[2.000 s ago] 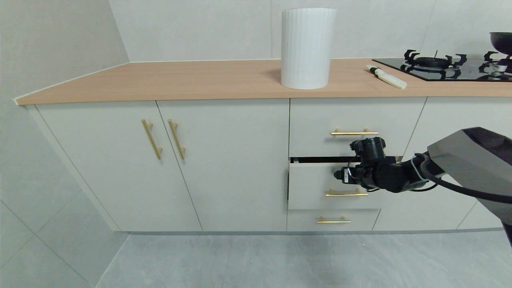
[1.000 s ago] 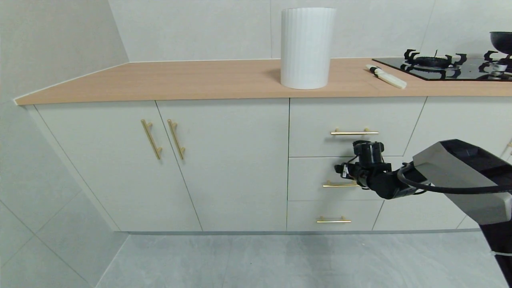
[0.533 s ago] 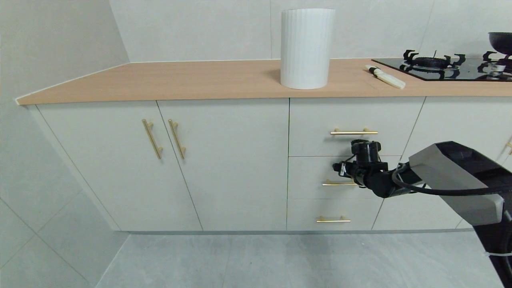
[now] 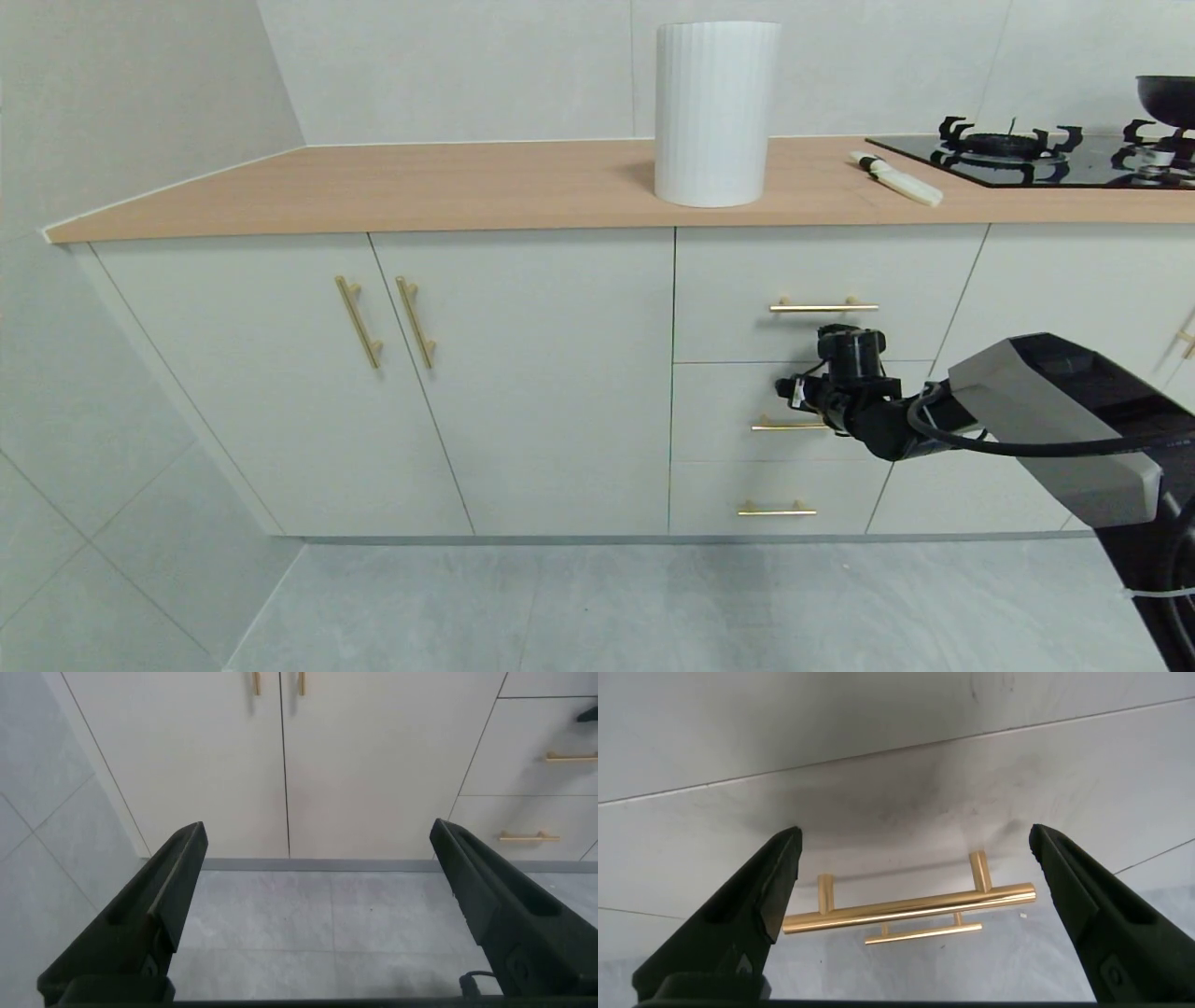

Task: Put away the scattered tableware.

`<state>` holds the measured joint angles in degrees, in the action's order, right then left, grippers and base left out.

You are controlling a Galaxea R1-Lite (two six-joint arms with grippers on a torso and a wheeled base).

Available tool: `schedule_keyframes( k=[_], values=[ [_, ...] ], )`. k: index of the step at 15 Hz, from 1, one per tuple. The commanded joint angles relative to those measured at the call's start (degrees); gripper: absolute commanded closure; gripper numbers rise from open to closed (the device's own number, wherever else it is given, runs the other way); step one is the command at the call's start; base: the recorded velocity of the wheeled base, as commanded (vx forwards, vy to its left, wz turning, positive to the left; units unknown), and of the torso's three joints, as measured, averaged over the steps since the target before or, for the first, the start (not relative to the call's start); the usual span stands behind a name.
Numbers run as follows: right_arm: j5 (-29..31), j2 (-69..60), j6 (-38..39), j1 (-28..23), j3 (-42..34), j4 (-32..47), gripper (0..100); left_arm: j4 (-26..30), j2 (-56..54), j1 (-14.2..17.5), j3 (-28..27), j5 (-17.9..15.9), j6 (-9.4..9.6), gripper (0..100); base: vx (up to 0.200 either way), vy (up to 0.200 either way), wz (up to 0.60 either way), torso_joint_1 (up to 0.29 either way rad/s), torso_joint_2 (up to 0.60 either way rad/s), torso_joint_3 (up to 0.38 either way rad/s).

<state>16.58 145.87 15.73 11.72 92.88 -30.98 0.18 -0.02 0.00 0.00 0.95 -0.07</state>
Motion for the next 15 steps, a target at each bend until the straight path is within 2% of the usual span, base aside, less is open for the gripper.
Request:
schedule_keyframes(
  k=[1,4,7,12,15],
  values=[
    [0.0,-0.4,0.0,-0.1,-0.3,0.0,0,0.0,0.0,0.0,0.0,0.0,-0.01,0,0.000,0.000,0.00,0.000,0.00,0.000],
    [-0.2,-3.3,-0.2,-0.1,-4.1,0.7,0,0.0,0.0,0.0,0.0,0.0,-0.01,0,0.000,0.000,0.00,0.000,0.00,0.000],
    [-4.3,-14.1,-0.3,0.3,-15.3,2.3,0,0.0,0.0,0.0,0.0,0.0,-0.01,0,0.000,0.000,0.00,0.000,0.00,0.000],
    [-3.5,-40.9,-0.1,0.3,-36.5,1.2,0,0.0,0.0,0.0,0.0,0.0,-0.01,0,0.000,0.000,0.00,0.000,0.00,0.000],
    [-2.7,-62.6,-2.2,2.4,-49.0,0.8,0,0.0,0.0,0.0,0.0,0.0,-0.01,0,0.000,0.000,0.00,0.000,0.00,0.000]
  ],
)
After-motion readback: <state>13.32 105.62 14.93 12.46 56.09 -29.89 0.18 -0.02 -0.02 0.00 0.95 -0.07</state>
